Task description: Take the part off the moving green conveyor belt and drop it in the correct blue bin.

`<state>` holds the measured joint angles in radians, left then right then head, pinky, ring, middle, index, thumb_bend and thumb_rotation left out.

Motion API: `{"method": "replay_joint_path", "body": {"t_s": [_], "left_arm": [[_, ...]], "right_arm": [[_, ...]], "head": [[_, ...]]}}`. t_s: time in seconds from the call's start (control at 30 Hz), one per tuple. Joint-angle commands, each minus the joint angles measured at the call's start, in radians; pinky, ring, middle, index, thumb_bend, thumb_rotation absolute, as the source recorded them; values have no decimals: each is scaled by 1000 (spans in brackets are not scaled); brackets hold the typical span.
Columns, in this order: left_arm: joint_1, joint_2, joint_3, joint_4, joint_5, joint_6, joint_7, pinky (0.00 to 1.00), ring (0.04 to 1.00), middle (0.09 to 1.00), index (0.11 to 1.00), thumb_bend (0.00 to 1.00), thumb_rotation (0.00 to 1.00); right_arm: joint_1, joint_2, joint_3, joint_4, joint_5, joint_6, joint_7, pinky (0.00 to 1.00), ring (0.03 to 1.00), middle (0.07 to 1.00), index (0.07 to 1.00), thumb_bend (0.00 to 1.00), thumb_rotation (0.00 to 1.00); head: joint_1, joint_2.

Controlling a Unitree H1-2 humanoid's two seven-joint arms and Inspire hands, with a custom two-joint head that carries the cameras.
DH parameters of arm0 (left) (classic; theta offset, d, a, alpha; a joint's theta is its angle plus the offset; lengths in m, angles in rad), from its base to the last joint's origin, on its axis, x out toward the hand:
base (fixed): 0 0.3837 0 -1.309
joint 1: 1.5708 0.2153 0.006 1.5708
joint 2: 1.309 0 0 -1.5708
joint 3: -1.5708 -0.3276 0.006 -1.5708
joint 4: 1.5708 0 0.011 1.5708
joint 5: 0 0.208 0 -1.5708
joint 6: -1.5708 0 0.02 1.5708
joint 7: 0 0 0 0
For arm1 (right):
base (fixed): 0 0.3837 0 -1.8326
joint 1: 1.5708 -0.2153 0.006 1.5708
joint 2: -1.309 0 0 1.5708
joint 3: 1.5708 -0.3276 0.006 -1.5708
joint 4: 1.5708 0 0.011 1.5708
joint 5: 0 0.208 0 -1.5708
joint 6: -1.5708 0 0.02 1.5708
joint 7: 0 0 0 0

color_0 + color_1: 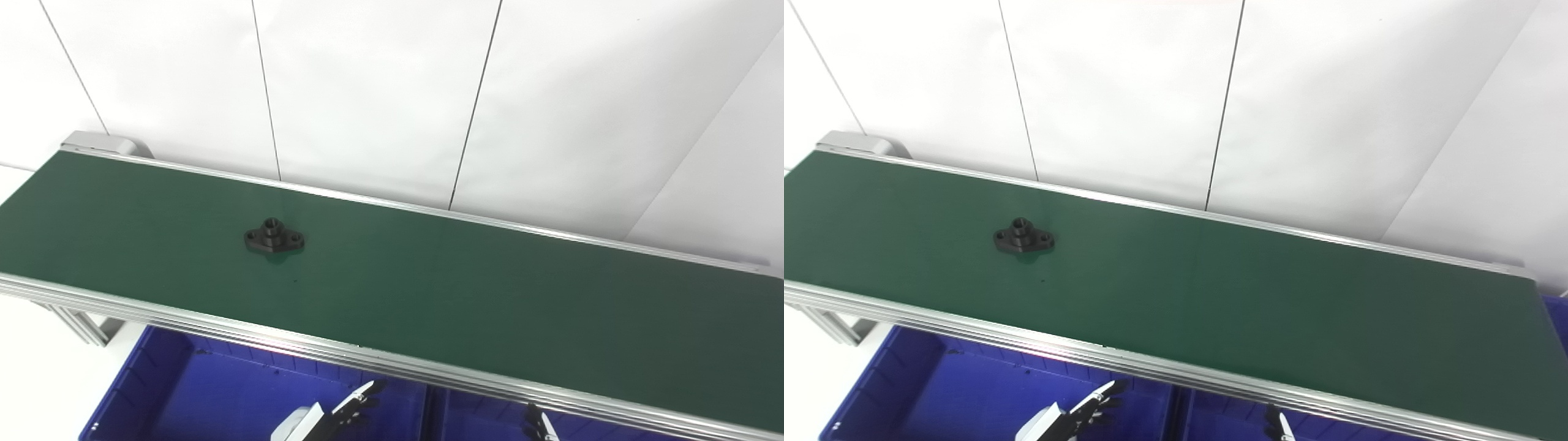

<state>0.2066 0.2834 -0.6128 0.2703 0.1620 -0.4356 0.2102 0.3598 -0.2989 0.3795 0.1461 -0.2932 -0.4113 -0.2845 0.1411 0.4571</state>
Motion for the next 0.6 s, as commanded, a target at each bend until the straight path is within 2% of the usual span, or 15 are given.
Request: {"method": "replay_joint_path", "body": {"t_s": [0.0,0.1,0.23,0.37,0.43,0.5,0.57], "left_arm": [[-18,5,-5,-10,3,-34,24,798,899,950,959,945,506],[-18,3,-6,-10,2,-34,27,796,895,948,955,950,508],[-21,-1,-6,-5,3,-34,26,787,889,944,950,960,503],[-29,-5,-11,5,5,-34,30,790,888,939,952,960,510],[-33,-5,-15,9,0,-34,26,788,890,941,953,952,510],[-37,-7,-17,14,-5,-34,23,792,892,946,955,947,509],[-42,-7,-21,20,-1,-34,28,790,890,941,953,950,508]], "right_arm": [[-8,-19,12,-19,5,-59,-49,773,865,911,960,886,620],[-10,-30,32,-40,-2,-59,-114,721,829,883,938,899,625],[-3,-43,39,-105,-23,-59,-183,707,795,833,888,919,610],[-8,-67,52,-196,-22,-59,-234,703,763,801,871,895,544],[-19,-78,52,-240,-12,-59,-247,682,741,782,856,891,493],[-29,-85,50,-271,13,-59,-241,711,741,770,850,870,423],[-49,-96,31,-319,41,-58,-201,668,715,769,845,840,311]], "head": [[1,1],[4,-2],[5,-4],[4,-6],[1,-10],[2,-10],[2,-16]]}}
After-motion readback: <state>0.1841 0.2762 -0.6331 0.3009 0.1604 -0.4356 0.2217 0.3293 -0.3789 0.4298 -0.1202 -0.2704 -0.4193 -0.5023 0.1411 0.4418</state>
